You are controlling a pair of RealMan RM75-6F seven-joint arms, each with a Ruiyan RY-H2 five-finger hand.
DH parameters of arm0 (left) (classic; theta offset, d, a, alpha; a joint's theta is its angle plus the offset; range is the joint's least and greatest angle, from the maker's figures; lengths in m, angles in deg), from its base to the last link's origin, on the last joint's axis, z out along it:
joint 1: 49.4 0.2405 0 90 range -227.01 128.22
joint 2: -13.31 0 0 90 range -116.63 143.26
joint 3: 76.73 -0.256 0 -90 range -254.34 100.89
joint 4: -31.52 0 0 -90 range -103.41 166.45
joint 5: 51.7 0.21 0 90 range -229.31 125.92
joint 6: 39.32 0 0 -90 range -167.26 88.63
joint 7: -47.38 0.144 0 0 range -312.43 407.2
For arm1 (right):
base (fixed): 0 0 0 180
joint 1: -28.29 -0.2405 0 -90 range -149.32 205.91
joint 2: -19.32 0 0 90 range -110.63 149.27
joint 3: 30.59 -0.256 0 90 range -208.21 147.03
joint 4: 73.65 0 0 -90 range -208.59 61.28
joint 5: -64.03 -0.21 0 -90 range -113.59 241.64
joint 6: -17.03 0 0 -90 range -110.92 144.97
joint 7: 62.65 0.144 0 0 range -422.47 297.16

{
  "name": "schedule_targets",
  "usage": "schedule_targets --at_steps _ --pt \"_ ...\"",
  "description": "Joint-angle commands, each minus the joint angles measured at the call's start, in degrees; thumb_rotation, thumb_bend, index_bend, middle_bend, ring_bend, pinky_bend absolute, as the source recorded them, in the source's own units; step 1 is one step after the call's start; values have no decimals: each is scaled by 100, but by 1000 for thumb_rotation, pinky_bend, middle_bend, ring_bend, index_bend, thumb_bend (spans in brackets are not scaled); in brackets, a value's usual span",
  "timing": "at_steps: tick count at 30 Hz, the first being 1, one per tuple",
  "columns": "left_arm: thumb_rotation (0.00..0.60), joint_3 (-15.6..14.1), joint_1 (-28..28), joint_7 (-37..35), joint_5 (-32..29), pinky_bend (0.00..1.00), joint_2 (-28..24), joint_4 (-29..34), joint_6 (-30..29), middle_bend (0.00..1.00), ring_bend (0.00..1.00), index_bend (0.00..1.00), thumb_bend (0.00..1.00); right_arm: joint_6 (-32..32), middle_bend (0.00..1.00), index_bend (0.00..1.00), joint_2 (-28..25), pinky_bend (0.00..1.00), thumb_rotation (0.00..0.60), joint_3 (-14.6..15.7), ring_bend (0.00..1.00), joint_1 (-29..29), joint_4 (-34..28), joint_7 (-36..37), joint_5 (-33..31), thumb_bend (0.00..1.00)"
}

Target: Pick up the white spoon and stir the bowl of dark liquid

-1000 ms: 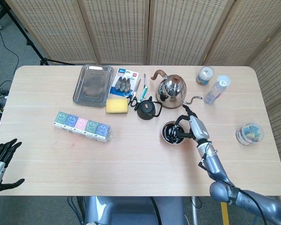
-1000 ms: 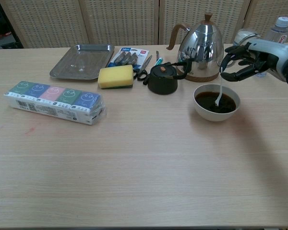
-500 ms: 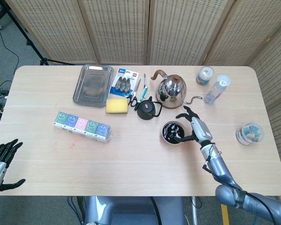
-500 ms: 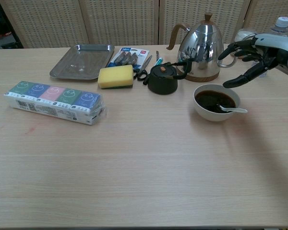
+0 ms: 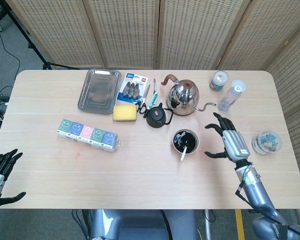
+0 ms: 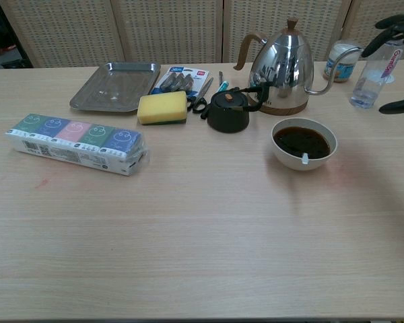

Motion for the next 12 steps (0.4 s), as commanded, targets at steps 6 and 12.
schedule_targets --at_steps 6,12 --pt "600 95 85 329 -140 0 134 -6 -145 0 0 0 0 -1572 0 128 -221 0 600 793 0 926 993 -797 1399 0" --pt "600 98 125 408 -115 0 180 -4 -211 0 0 0 0 -1882 0 70 -216 0 600 903 0 1231 1182 -647 1459 0"
